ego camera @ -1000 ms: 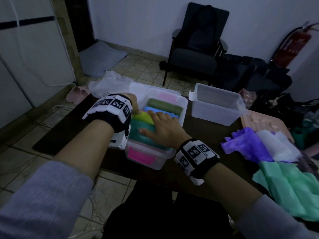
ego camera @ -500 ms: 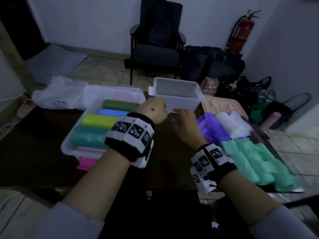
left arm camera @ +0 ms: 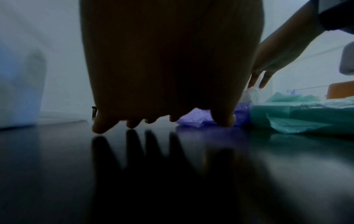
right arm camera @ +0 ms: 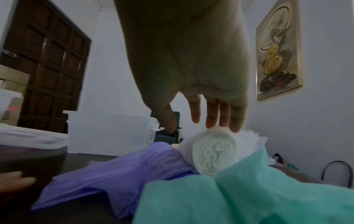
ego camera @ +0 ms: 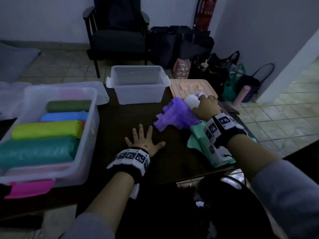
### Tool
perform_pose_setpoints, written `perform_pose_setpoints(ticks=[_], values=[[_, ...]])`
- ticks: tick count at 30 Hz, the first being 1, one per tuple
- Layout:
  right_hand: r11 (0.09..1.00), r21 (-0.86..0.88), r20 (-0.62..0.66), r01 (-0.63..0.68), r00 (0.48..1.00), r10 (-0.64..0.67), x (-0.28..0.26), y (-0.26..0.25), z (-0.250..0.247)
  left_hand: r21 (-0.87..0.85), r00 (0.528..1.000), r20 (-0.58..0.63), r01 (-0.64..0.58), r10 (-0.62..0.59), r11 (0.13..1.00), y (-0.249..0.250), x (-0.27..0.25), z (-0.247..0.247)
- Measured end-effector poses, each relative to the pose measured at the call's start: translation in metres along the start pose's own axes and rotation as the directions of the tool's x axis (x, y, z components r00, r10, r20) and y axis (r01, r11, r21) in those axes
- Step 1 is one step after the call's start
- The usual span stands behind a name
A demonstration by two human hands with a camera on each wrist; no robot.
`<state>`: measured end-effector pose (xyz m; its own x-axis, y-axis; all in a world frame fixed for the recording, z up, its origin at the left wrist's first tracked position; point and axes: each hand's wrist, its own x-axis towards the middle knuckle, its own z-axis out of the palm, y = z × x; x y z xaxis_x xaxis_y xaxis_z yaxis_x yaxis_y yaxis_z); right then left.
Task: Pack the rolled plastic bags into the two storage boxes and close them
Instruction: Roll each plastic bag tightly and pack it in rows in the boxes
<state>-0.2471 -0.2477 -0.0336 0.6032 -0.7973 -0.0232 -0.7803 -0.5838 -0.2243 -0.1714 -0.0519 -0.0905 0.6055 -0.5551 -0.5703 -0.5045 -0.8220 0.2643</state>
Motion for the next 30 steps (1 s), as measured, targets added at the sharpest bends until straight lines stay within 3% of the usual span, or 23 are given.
perform_pose_setpoints(ticks=[6, 13, 19, 27, 30], values=[[0.990, -0.037, -0.036, -0.133, 0.991, 0.132, 0.017, -0.004, 0.012, 0.067, 0.998, 0.051, 0.027, -0.031, 0.997, -0.001, 0.004, 0.007], [0.960, -0.158, 0.022, -0.231, 0.971, 0.237, 0.031, -0.004, 0.021, 0.072, 0.997, 0.068, 0.028, -0.033, 0.997, -0.001, 0.005, 0.008], [0.975, -0.082, 0.111, -0.208, 0.970, 0.216, 0.038, -0.004, 0.021, 0.061, 0.996, 0.083, 0.027, -0.032, 0.998, -0.003, 0.005, 0.007], [0.967, 0.029, -0.070, -0.252, 0.965, 0.253, 0.019, -0.016, 0.020, 0.045, 0.997, 0.073, 0.012, -0.015, 0.999, -0.005, 0.005, 0.009], [0.984, 0.019, -0.175, -0.175, 0.969, 0.176, 0.004, -0.030, 0.015, 0.043, 0.998, 0.067, -0.003, 0.000, 0.999, -0.006, 0.004, 0.008]])
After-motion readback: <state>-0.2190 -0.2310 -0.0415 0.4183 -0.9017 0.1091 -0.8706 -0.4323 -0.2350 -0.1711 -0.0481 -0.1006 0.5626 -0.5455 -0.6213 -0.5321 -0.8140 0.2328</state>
